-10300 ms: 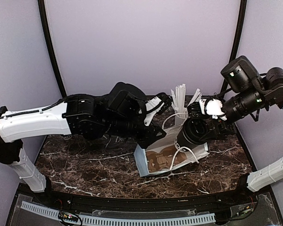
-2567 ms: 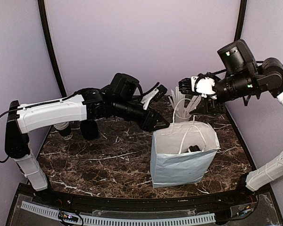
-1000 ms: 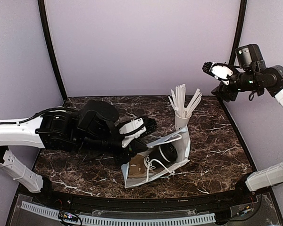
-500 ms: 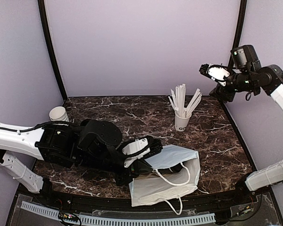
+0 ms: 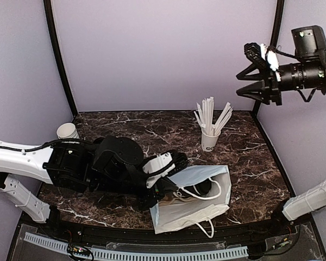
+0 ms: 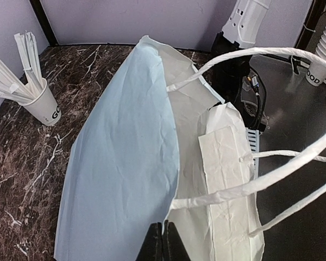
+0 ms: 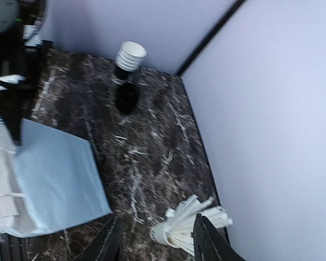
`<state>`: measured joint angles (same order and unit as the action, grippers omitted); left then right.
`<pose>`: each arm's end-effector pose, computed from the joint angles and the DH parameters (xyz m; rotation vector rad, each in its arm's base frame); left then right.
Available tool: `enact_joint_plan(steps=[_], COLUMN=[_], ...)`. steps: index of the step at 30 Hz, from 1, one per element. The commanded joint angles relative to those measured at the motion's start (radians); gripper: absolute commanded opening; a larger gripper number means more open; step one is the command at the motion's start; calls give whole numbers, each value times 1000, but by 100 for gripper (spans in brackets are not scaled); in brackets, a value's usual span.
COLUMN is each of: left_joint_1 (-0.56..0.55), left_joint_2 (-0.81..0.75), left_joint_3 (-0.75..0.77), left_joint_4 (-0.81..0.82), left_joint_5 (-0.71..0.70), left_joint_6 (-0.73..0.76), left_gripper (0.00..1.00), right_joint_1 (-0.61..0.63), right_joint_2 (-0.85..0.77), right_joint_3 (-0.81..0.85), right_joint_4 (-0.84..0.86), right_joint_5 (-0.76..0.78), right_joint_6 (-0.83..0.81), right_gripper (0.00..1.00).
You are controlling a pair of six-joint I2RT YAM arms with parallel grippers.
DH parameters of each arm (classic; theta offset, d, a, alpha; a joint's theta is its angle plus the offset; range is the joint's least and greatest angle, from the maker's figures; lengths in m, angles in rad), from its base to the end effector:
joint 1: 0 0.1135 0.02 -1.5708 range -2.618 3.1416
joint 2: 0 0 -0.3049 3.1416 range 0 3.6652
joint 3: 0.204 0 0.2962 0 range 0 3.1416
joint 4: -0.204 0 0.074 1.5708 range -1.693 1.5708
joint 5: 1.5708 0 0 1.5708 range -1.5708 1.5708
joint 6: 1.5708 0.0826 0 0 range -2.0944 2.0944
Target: Pack the takeout coffee
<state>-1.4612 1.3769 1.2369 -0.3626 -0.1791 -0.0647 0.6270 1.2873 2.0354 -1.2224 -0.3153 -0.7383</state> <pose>0.0576 -0.3890 0.3568 1.2942 1.7195 -0.7389 0.1811 0.1628 0.5779 -1.4262 1.4433 0.2519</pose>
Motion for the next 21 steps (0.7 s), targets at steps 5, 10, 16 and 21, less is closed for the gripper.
enact_joint_plan(steps=[5, 10, 16, 21], left_joint_1=[74, 93, 98, 112], left_joint_2=[26, 29, 26, 19], left_joint_3=[25, 26, 33, 29], left_joint_4=[40, 72, 86, 89], left_joint_5=[30, 62, 72, 83], left_joint_6=[-124, -166, -193, -227], left_gripper=[0, 0, 0, 0], right_joint_1=[441, 674, 791, 841], right_joint_2=[27, 26, 47, 43], right_joint_3=[-89, -187, -326, -408], right_joint_4=[-191, -189, -170, -70], right_joint_5=[69, 232, 311, 444], right_joint_6=[-56, -113, -156, -141], right_gripper=[39, 36, 28, 27])
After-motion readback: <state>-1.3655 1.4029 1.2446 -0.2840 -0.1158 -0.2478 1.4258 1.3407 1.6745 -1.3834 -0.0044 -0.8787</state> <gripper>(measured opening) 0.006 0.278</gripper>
